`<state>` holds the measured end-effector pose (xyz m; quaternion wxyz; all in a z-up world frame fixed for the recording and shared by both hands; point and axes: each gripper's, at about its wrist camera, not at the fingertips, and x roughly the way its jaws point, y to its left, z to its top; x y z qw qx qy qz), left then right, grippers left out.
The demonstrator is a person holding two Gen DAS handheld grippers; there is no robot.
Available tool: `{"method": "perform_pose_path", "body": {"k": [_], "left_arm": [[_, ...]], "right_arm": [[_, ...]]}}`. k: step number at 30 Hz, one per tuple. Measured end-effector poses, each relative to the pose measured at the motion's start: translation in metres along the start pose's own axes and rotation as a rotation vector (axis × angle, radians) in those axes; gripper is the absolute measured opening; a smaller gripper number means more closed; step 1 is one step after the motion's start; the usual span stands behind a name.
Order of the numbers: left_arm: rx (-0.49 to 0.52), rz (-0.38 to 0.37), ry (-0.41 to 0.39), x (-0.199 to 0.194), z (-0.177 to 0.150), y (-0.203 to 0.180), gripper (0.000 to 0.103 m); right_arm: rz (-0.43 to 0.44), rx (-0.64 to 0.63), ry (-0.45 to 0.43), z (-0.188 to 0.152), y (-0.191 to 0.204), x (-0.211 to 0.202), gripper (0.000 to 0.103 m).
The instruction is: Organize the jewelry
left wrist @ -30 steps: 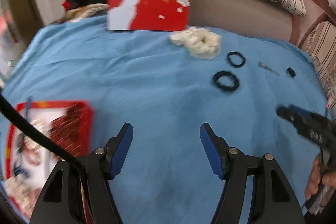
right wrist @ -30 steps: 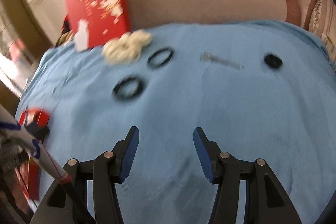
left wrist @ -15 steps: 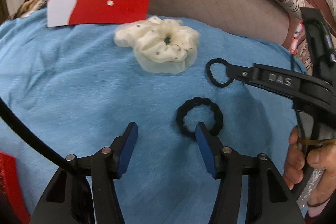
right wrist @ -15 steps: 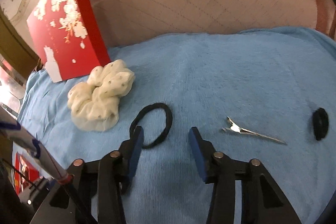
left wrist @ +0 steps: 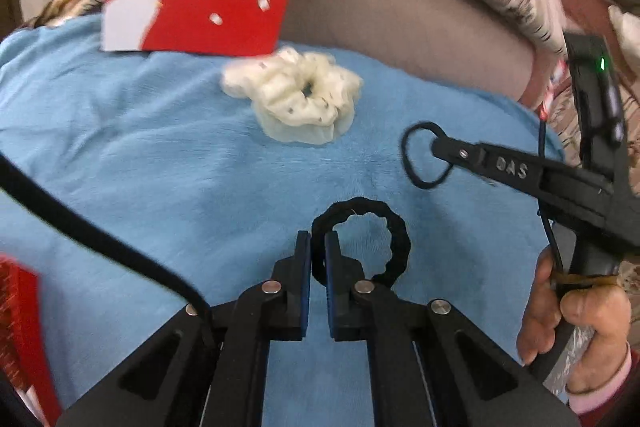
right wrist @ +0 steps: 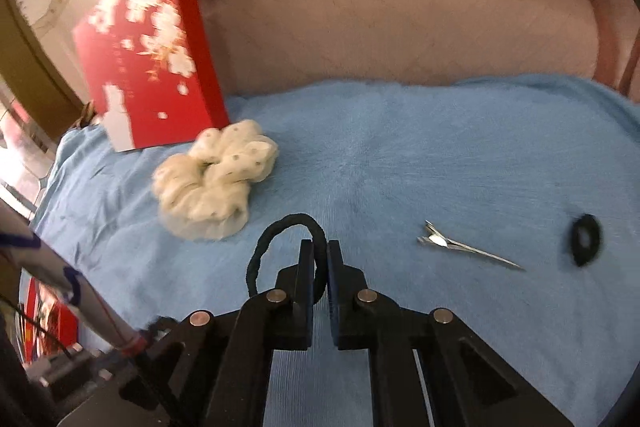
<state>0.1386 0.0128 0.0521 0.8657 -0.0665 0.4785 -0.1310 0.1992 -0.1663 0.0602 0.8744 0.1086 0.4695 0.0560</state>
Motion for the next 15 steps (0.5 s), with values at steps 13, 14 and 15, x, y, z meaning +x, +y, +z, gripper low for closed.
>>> {"method": "perform_pose_path", "body": {"k": [13,14,15], "left_arm": [[-0.116,0.1,-0.128,-0.173,-0.071,0.094,0.006],[-0.125,0.118,-0.134,-0.182,-0.076,0.101,0.006],[-0.133,0.138,-0.139,-0.19,-0.081,0.111,0.006]], "right_arm": [[0.077,-0.138,-0.011,-0.072,0.083,-0.099,0.006],[0.091,-0.156,-0.005,-0.079,0.097,-0.103,0.006],[0.106,-0.175,0.0,-0.085,0.111,-0.107,0.006]]}}
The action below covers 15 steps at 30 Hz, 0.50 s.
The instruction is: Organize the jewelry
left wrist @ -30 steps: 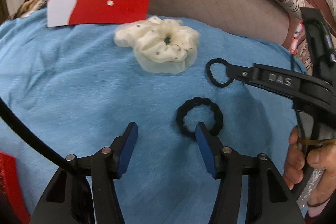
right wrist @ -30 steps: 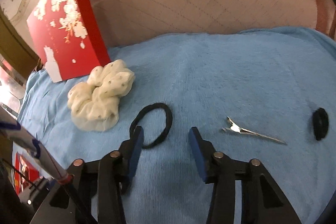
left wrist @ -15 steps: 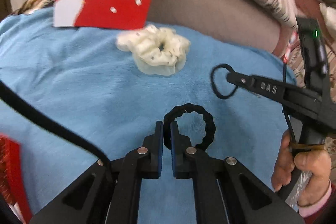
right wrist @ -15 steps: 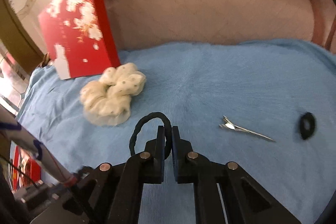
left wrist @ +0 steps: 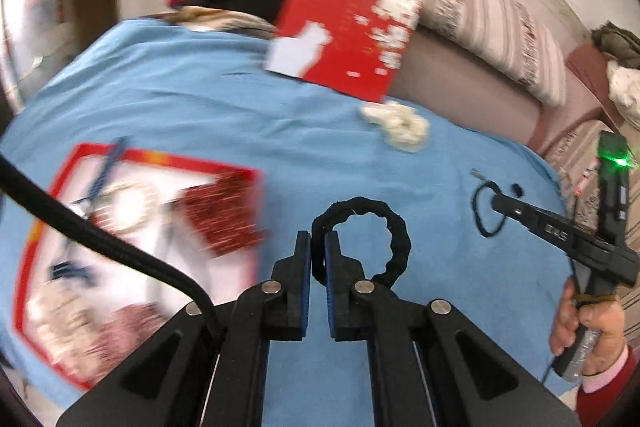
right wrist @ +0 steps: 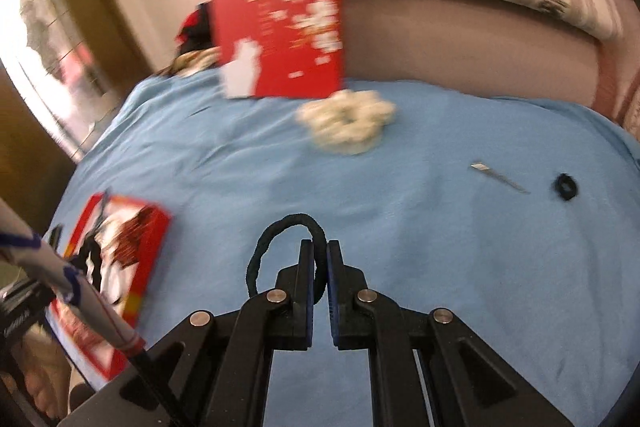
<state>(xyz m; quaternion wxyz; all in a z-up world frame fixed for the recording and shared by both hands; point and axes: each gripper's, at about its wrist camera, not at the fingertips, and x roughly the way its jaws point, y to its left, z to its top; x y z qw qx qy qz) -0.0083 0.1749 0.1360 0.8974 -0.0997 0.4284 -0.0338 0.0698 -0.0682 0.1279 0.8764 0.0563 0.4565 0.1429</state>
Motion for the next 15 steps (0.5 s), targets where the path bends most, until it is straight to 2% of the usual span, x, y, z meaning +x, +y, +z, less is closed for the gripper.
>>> {"method": "perform_pose_path", "body": {"k": [8,15], "left_arm": [[-0.088,0.211,-0.023,-0.046,-0.021,0.117,0.006],[-0.195,0.315,0.0,-0.05,-0.031,0.199,0.006]], "right_arm": [[0.115,-0.16,0.045,-0.028,0.114,0.003,0.007],[0.194,-0.243,0.102,-0.045,0.187,0.03,0.007]]}}
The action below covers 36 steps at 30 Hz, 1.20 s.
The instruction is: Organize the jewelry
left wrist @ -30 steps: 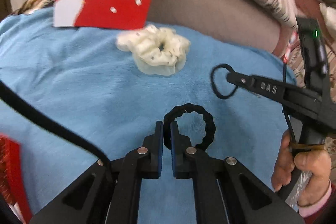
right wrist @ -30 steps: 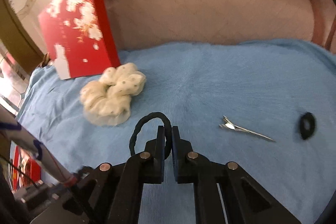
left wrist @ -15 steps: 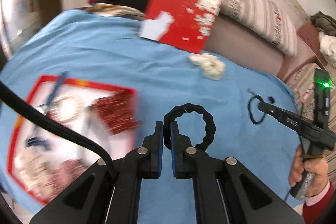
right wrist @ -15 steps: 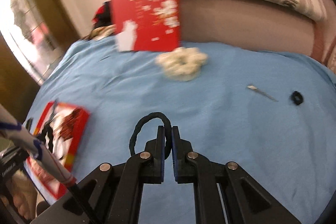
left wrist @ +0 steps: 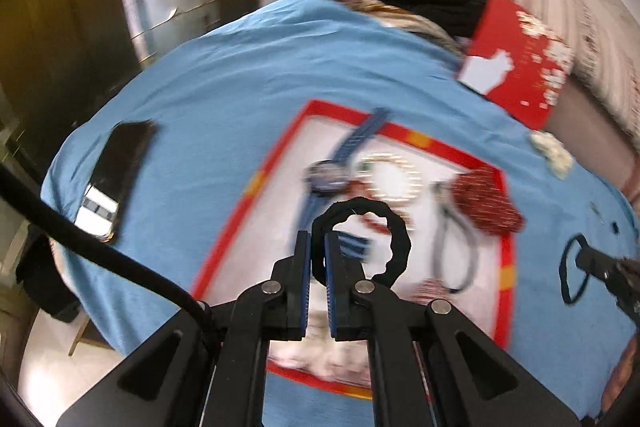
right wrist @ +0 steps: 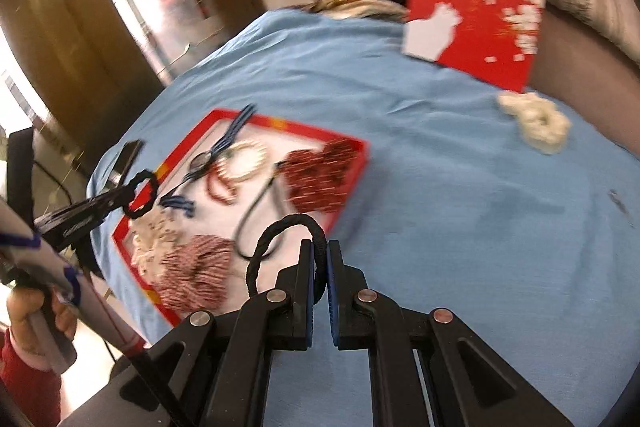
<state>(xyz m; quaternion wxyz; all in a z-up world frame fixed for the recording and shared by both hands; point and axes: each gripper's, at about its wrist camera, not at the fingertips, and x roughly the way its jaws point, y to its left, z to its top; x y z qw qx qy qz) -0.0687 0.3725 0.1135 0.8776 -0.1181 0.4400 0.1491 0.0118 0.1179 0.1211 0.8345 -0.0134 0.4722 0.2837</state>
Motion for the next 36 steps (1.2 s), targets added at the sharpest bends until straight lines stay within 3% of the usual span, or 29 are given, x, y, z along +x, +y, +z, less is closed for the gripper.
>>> {"method": "perform_pose_path", "body": {"k": [10,23,26,28,30,32,36], "left_arm": [[-0.077,0.014,0.059,0.041,0.006,0.033,0.006],[-0.133,-0.027,0.067,0.059,0.015,0.044,0.008],[-0.145,-0.046,0.053,0.05,0.015,0.044,0.017],[-0.151,-0.051,0.031,0.04,0.015,0.042,0.03],[-0.154,-0.05,0.004,0.028,0.014,0.041,0.036],[-0.153,-0.049,-0.022,0.015,0.014,0.038,0.038],[-0.14,-0.024,-0.087,-0.015,0.009,0.031,0.053]], "right_arm": [[0.089,0.024,0.064,0.022,0.049,0.067,0.007],[0.073,-0.023,0.126,0.033,0.08,0.123,0.007],[0.079,-0.038,0.143,0.029,0.083,0.126,0.007],[0.083,-0.041,0.155,0.027,0.084,0.129,0.008],[0.086,-0.039,0.164,0.025,0.085,0.128,0.014],[0.092,-0.039,0.155,0.026,0.085,0.124,0.032],[0.097,-0.041,0.115,0.027,0.086,0.103,0.037]]}}
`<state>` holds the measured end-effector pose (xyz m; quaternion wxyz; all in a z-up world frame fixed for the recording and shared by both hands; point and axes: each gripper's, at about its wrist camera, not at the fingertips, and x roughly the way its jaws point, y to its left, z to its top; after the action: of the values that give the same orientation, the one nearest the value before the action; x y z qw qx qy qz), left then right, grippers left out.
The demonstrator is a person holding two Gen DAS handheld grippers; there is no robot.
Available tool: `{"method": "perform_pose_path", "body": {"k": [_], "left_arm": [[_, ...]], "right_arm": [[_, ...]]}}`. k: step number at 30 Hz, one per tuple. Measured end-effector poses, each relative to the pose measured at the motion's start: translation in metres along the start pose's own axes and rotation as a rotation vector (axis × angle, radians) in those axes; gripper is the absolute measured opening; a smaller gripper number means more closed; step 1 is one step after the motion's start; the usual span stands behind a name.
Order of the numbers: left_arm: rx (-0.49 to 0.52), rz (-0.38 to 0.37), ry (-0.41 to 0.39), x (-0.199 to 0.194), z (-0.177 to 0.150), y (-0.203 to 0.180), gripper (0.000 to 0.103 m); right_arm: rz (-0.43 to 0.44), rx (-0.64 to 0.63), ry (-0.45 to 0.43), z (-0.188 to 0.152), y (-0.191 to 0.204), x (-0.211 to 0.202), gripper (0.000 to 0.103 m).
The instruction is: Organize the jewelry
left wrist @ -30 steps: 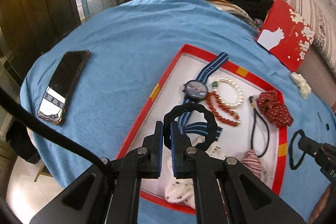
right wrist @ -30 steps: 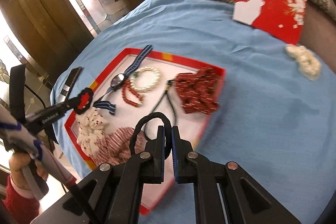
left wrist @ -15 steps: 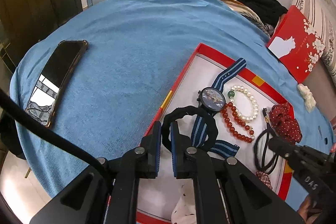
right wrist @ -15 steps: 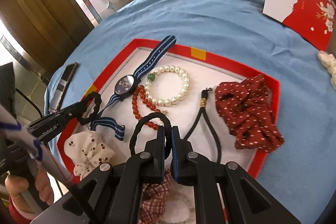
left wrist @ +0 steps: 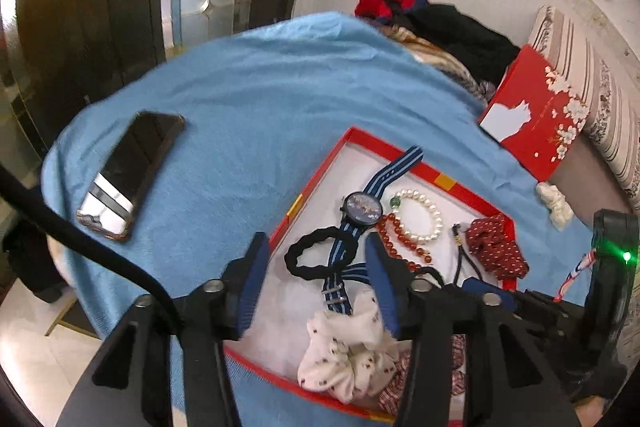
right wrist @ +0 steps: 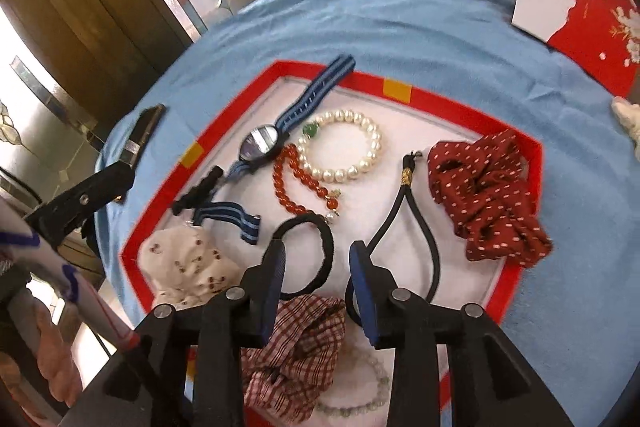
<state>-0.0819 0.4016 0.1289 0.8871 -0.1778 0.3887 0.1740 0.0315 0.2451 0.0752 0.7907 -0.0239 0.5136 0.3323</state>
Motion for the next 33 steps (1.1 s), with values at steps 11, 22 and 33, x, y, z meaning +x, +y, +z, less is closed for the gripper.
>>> {"method": "perform_pose_path", "body": {"k": [11,22,33], "left_arm": [[-0.024,0.143,-0.199,-0.09,-0.029,0.007,0.08],[0.006,0.535,-0.431,-0.174,-0.077,0.009,0.099],[0.156,0.327,-0.358,-0.181,-0.095,-0.069,0.103]], "right_arm": [[-0.072,-0.053,-0.106,-0.055,-0.01,-0.081,0.044],[-0.143,0.031,-0.15,-0.128,-0.035,-0.124,0.047],[-0.186,0.014,-0.204,-0.158,-0.027,-0.154,0.053]]}}
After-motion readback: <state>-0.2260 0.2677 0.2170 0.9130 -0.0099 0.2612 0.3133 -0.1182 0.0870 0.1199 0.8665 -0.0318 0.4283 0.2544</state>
